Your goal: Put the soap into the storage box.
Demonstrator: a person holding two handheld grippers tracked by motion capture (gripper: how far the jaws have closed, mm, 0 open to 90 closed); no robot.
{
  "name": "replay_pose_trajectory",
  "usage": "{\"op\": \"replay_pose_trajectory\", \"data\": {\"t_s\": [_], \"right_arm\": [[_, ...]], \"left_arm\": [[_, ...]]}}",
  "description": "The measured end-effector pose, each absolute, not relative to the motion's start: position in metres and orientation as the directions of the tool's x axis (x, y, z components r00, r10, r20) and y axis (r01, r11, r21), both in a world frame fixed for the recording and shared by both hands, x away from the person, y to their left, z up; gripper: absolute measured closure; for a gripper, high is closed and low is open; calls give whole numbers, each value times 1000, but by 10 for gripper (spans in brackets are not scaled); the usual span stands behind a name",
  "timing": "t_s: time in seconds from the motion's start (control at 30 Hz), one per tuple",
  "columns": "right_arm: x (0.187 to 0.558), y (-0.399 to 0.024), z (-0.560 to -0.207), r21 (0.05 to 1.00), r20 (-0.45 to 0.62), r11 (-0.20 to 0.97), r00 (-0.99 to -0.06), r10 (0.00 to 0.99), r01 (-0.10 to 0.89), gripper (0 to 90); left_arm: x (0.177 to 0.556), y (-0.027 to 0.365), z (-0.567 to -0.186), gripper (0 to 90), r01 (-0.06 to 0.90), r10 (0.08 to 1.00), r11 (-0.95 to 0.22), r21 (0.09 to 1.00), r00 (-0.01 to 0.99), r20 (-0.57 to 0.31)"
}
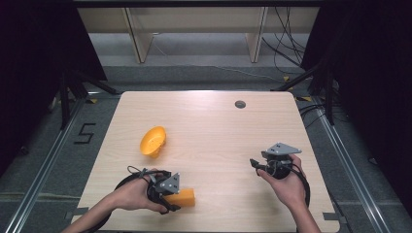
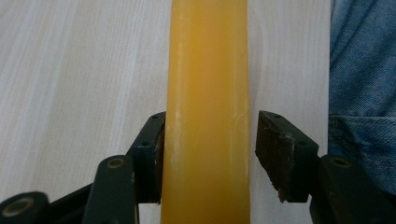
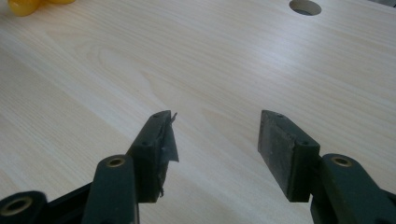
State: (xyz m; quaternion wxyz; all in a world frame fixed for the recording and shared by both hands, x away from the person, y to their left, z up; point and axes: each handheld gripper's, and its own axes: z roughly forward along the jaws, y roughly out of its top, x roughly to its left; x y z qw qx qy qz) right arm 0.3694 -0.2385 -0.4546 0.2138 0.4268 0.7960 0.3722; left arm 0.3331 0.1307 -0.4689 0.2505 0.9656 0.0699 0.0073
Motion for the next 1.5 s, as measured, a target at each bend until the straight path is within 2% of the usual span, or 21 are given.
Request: {"op": "replay_pose_trajectory", "data": {"t_s": [0.33, 0.7, 0.87, 1.03, 1.07, 1.1, 1.13, 1.17, 1.33, 1.5], "right_arm": [[371, -239, -457, 778, -36, 372, -556, 831, 506, 453], [370, -238, -457, 774, -35, 376, -558, 829, 510, 451], [371, -239, -458, 772, -38, 378, -557, 830, 511, 451], [370, -239, -457, 769, -35, 377, -555, 831, 517, 451], [368, -237, -456, 756, 2, 348, -534, 846, 554, 451], [368, -237, -456, 757, -3, 355, -539, 842, 549, 451], [368, -237, -456, 757, -3, 355, -539, 842, 549, 451], [369, -237, -458, 768, -19, 362, -547, 837, 528, 451], [371, -238, -457, 764, -40, 388, -563, 826, 515, 451], [369, -237, -456, 759, -12, 365, -548, 836, 540, 451]], "left_arm": [[339, 125, -471, 580, 139, 145, -898, 418, 989, -18], [342, 121, -468, 600, 144, 139, -921, 362, 989, -39], [341, 121, -467, 602, 180, 174, -918, 354, 984, -48], [338, 121, -463, 604, 249, 251, -906, 343, 967, -39], [338, 123, -459, 604, 346, 344, -865, 363, 936, -72], [339, 124, -457, 604, 413, 404, -833, 368, 909, -105], [339, 124, -457, 604, 413, 404, -833, 368, 909, -105], [342, 128, -451, 604, 529, 510, -771, 355, 846, -154], [348, 133, -442, 604, 607, 621, -722, 332, 780, -76], [353, 136, -436, 604, 654, 664, -682, 327, 741, -99]]}}
